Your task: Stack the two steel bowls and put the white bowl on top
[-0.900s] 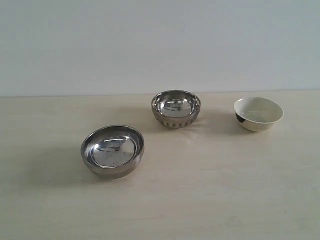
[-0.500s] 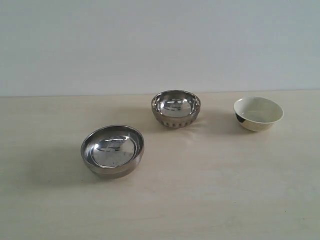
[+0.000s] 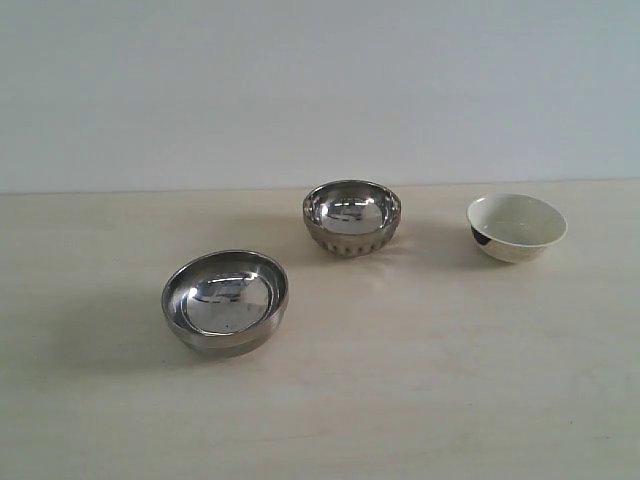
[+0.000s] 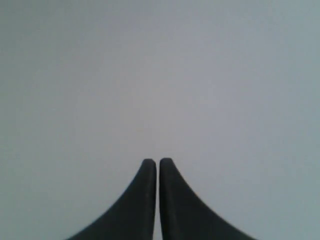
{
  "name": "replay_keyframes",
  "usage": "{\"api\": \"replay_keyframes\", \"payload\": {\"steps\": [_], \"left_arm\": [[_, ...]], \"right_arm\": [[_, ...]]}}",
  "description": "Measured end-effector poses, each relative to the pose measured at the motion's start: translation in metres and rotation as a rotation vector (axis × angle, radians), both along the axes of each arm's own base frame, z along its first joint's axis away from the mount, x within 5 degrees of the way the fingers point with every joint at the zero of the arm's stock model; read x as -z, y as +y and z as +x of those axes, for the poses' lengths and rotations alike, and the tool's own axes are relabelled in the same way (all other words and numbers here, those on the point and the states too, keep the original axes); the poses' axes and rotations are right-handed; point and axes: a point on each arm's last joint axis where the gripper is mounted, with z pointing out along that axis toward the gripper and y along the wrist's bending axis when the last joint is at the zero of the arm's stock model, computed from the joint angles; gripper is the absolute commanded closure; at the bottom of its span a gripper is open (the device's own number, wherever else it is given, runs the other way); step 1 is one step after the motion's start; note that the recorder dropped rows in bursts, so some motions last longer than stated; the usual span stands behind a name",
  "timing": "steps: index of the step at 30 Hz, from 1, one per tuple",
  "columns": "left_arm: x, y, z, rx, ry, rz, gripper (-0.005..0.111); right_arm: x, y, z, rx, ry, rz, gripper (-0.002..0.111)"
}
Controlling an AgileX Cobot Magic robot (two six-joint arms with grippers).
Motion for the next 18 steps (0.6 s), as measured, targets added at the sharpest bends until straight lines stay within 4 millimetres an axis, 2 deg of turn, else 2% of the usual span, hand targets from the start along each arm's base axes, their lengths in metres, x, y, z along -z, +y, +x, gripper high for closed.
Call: {"api": "replay_keyframes", "payload": {"steps": [3, 5, 7, 10, 12, 14, 18], "left_arm": [[0.000, 0.000, 0.000, 0.000, 0.000, 0.000, 0.103], [0.000, 0.000, 0.000, 0.000, 0.000, 0.000, 0.103], [0.000, 0.000, 0.000, 0.000, 0.000, 0.000, 0.103], [0.000, 0.000, 0.000, 0.000, 0.000, 0.000, 0.103], [0.000, 0.000, 0.000, 0.000, 0.000, 0.000, 0.103], [0.000, 0.000, 0.000, 0.000, 0.000, 0.000, 0.103], [0.000, 0.000, 0.000, 0.000, 0.000, 0.000, 0.103]], "right_arm": [[-0.028, 0.001, 0.005, 0.008, 0.027, -0.027, 0.104], [-0.046, 0.003, 0.013, 0.007, 0.064, -0.032, 0.093], [-0.067, 0.005, 0.031, 0.010, 0.128, -0.048, 0.071], [-0.082, 0.009, 0.059, 0.009, 0.232, -0.065, 0.039], [-0.087, 0.012, 0.078, 0.009, 0.308, -0.076, 0.023], [-0.085, 0.015, 0.101, 0.007, 0.406, -0.090, 0.016], [-0.072, 0.021, 0.144, 0.005, 0.610, -0.120, 0.014]]}}
